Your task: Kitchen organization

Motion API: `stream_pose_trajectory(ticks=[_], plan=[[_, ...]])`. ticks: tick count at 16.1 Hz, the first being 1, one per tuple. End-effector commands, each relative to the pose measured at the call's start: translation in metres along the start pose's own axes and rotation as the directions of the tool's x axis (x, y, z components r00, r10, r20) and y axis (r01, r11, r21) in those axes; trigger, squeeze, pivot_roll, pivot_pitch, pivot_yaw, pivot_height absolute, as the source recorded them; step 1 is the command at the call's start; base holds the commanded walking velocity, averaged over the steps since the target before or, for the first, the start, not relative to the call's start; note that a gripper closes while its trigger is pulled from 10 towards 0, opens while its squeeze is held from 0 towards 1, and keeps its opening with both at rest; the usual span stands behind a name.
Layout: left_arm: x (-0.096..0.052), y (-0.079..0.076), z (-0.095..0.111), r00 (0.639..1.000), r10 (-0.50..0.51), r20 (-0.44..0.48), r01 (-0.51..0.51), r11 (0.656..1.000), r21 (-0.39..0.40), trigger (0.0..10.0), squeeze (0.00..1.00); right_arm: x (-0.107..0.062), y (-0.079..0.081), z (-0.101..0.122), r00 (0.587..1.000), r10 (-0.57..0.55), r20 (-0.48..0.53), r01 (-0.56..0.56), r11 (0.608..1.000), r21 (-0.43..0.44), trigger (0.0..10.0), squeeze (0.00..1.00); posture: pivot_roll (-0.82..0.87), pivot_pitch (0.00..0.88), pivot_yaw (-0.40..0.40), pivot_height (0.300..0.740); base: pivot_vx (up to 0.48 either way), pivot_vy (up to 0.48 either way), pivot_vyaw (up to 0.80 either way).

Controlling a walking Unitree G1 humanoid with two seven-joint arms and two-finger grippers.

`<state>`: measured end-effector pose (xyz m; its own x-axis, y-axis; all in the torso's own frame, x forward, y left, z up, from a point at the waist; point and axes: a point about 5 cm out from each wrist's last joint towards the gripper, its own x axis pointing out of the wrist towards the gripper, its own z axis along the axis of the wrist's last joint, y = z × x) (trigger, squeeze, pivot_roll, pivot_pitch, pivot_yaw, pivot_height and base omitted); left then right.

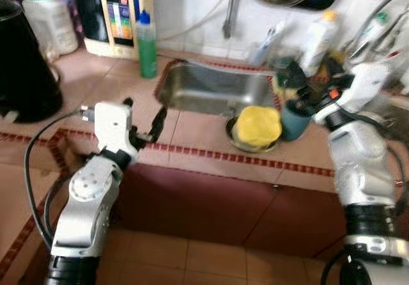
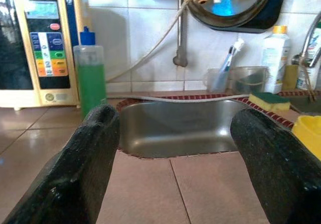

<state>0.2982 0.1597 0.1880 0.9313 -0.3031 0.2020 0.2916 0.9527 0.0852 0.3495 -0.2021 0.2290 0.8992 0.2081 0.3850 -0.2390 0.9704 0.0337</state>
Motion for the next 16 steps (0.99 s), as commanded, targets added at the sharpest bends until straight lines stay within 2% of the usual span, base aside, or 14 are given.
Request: stream_pose_trajectory(ticks=[1, 3, 7, 8, 10, 11, 13, 16], plan=[[-0.001, 0.001, 0.005, 1.000, -0.008, 0.023, 0.008, 1.000, 0.004, 10.0, 0.00, 0.002, 0.003, 0.002, 1.000, 0.016, 0.005, -0.016, 1.000, -0.003, 10.0, 0.00, 0.06, 0.000, -0.111, 0.732, 0.000, 0.000, 0.00], [-0.002, 0.000, 0.005, 1.000, -0.025, 0.016, 0.025, 0.999, 0.023, 10.0, 0.00, -0.001, 0.003, -0.002, 1.000, 0.020, -0.014, -0.020, 1.000, -0.010, 10.0, 0.00, 0.06, 0.000, -0.111, 0.732, 0.000, 0.000, 0.00], [-0.004, -0.008, 0.001, 0.992, -0.129, -0.010, 0.130, 0.991, 0.024, 10.0, 0.00, -0.014, 0.000, -0.023, 0.993, 0.018, -0.116, -0.022, 0.999, -0.037, 10.0, 0.00, 0.05, 0.000, -0.105, 0.732, 0.000, 0.000, 0.00], [-0.006, -0.015, -0.002, 0.981, -0.195, -0.023, 0.196, 0.978, 0.070, 10.0, 0.00, -0.016, -0.001, -0.028, 0.990, 0.027, -0.141, -0.034, 0.998, -0.047, 10.0, 0.00, 0.05, 0.000, -0.105, 0.732, 0.000, 0.000, 0.00], [-0.008, -0.027, -0.002, 0.955, -0.295, -0.019, 0.295, 0.955, 0.034, 10.0, 0.00, -0.015, -0.002, -0.028, 0.987, 0.048, -0.153, -0.057, 0.997, -0.057, 10.0, 0.00, 0.04, 0.000, -0.098, 0.732, 0.000, 0.000, 0.00], [-0.008, -0.029, -0.002, 0.949, -0.315, -0.022, 0.316, 0.948, 0.036, 10.0, 0.00, -0.015, -0.002, -0.029, 0.986, 0.051, -0.157, -0.061, 0.996, -0.061, 10.0, 0.00, 0.04, 0.000, -0.098, 0.732, 0.000, 0.000, 0.00], [-0.010, -0.046, -0.007, 0.905, -0.422, -0.052, 0.424, 0.902, 0.074, 10.0, 0.00, -0.014, -0.006, -0.031, 0.984, 0.051, -0.172, -0.064, 0.995, -0.074, 10.0, 0.00, 0.04, 0.000, -0.099, 0.732, 0.000, 0.000, 0.00], [-0.010, -0.056, -0.007, 0.875, -0.480, -0.058, 0.483, 0.872, 0.076, 10.0, 0.00, -0.014, -0.008, -0.033, 0.981, 0.057, -0.183, -0.074, 0.994, -0.083, 10.0, 0.00, 0.04, 0.000, -0.100, 0.732, 0.000, 0.000, 0.00]])
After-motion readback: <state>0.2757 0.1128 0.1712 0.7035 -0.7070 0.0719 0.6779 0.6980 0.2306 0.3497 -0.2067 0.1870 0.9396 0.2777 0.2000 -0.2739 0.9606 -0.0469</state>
